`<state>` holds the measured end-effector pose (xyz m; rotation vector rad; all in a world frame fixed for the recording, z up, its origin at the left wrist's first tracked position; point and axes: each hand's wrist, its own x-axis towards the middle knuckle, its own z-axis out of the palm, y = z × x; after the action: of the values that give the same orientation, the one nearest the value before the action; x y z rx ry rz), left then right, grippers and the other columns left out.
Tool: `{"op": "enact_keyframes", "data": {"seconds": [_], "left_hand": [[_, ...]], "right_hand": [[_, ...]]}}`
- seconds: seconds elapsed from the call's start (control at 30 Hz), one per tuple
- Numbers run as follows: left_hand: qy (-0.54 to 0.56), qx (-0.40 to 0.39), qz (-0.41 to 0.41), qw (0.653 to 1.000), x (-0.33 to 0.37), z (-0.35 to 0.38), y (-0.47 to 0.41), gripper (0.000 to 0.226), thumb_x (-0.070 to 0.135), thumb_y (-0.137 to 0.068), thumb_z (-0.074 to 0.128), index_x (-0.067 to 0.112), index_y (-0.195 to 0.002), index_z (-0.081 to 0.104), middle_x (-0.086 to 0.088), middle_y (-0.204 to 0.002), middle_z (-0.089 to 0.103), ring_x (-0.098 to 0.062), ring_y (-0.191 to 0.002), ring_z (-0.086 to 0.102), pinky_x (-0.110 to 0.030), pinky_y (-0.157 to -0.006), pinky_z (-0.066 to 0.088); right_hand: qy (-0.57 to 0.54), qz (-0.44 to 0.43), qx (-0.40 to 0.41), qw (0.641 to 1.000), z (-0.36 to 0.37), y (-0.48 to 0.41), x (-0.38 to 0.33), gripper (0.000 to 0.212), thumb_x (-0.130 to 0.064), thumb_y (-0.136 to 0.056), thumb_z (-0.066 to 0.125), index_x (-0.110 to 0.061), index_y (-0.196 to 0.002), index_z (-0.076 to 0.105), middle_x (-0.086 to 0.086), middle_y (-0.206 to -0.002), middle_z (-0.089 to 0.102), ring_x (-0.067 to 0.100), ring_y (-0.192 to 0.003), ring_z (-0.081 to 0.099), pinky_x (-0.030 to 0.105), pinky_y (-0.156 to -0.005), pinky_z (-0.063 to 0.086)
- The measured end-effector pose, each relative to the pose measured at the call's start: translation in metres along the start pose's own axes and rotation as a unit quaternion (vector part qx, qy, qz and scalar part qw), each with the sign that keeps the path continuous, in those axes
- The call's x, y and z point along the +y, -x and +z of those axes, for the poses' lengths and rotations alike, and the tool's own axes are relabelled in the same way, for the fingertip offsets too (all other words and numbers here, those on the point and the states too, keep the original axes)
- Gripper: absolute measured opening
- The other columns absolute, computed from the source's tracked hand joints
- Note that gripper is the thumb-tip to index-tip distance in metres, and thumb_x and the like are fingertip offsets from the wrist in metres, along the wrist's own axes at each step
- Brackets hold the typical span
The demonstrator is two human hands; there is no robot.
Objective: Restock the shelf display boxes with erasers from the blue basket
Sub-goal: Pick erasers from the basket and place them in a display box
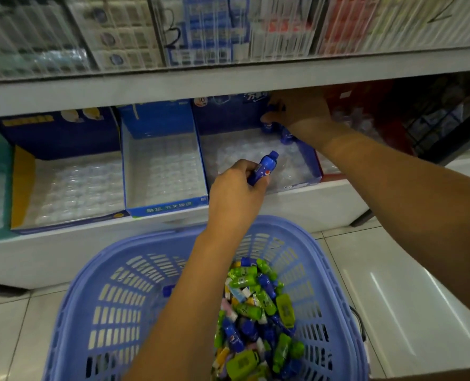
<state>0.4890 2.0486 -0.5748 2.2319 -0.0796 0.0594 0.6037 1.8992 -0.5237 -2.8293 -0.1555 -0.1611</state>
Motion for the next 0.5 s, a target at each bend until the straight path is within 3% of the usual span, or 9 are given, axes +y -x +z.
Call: {"op": "enact_keyframes", "data": {"seconds": [0.13,0.23,0.33,0.4,0.5], "left_hand": [[0.006,0.007,-0.004,1.0,0.0,0.001,-0.001,0.022,0.031,-0.087,0.064,0.021,-0.108,0.064,0.005,-0.098,0.069,-0.014,-0.082,0.06,-0.024,-0.069,0.043],[0.009,0.012,-0.008,1.0,0.0,0.001,-0.002,0.022,0.03,-0.087,0.064,0.021,-0.108,0.064,0.007,-0.093,0.067,-0.011,-0.076,0.056,-0.022,-0.06,0.041],[0.011,0.008,-0.01,1.0,0.002,0.0,-0.002,0.023,0.03,-0.087,0.064,0.021,-0.109,0.064,0.008,-0.091,0.065,-0.01,-0.073,0.055,-0.013,-0.056,0.038],[0.032,0.011,-0.015,0.999,0.003,-0.002,-0.002,0.024,0.028,-0.087,0.065,0.02,-0.109,0.064,0.006,-0.094,0.066,-0.012,-0.076,0.057,-0.018,-0.059,0.043],[0.095,0.034,-0.014,0.995,0.004,-0.003,0.0,0.024,0.023,-0.085,0.067,0.017,-0.109,0.062,0.008,-0.094,0.065,-0.008,-0.078,0.059,-0.015,-0.065,0.047]], "right_hand": [[-0.031,0.028,-0.036,0.998,0.006,-0.012,0.004,0.045,-0.037,-0.086,0.065,-0.01,-0.121,0.058,0.015,-0.124,0.06,0.033,-0.113,0.055,0.042,-0.099,0.043],[0.014,0.04,-0.052,0.998,0.007,-0.017,0.003,0.046,-0.04,-0.085,0.065,-0.009,-0.119,0.06,0.015,-0.12,0.061,0.033,-0.109,0.057,0.043,-0.096,0.045],[-0.007,0.048,-0.088,0.995,0.003,-0.017,0.0,0.044,-0.036,-0.085,0.065,-0.011,-0.121,0.058,0.013,-0.121,0.061,0.031,-0.108,0.056,0.039,-0.095,0.045],[-0.009,0.056,-0.099,0.993,-0.001,-0.01,-0.001,0.041,-0.033,-0.086,0.064,-0.011,-0.12,0.058,0.014,-0.118,0.062,0.03,-0.104,0.057,0.035,-0.088,0.046],[-0.017,0.051,-0.012,0.998,-0.011,0.01,-0.011,0.036,-0.033,-0.092,0.057,-0.008,-0.118,0.059,0.017,-0.119,0.062,0.032,-0.108,0.056,0.035,-0.09,0.043]]}}
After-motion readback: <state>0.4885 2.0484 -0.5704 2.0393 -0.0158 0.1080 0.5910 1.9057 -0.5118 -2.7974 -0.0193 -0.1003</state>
